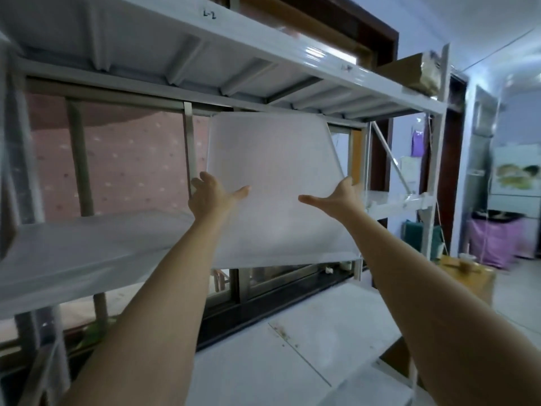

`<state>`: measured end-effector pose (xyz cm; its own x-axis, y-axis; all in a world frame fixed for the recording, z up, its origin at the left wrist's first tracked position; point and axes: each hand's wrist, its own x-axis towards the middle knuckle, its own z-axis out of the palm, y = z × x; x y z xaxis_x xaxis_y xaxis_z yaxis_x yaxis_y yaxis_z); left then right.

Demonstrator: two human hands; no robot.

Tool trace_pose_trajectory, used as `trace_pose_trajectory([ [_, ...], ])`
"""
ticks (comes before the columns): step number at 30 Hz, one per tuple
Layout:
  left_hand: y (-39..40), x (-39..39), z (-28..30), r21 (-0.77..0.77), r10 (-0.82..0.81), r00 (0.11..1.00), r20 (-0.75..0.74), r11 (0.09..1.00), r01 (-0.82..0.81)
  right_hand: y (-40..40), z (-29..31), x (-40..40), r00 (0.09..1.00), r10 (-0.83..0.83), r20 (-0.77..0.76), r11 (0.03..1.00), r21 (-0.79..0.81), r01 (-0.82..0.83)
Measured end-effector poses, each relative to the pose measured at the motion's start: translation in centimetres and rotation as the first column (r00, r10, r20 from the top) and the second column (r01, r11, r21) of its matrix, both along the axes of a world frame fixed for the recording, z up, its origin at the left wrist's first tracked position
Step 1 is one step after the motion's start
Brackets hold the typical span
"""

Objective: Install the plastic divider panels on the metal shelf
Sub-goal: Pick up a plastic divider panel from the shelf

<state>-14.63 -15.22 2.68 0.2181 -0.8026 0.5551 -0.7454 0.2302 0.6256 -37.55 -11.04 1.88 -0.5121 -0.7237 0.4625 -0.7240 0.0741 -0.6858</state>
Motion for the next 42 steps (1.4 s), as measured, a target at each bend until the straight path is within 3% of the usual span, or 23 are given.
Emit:
trace_pose_trajectory([
  [10, 2.0, -17.7, -1.6, 0.109, -0.25, 0.968, 0.034, 0.963, 0.245, 5.7, -2.4, -16.6, 0.985, -0.164, 0.052, 0.986, 0.007, 0.164],
  [26, 5.2, -40.6, -5.9, 0.192, -0.409, 0.91, 0.065, 0.9, 0.391, 13.9, -7.4, -36.8, 0.955, -0.275, 0.114, 0.961, 0.052, 0.27],
  [42, -1.6, -57.9, -6.1, 0.183, -0.508, 0.858, 0.081, 0.854, 0.488, 9.0, -8.1, -52.5, 0.902, -0.422, 0.091, 0.905, 0.096, 0.414],
])
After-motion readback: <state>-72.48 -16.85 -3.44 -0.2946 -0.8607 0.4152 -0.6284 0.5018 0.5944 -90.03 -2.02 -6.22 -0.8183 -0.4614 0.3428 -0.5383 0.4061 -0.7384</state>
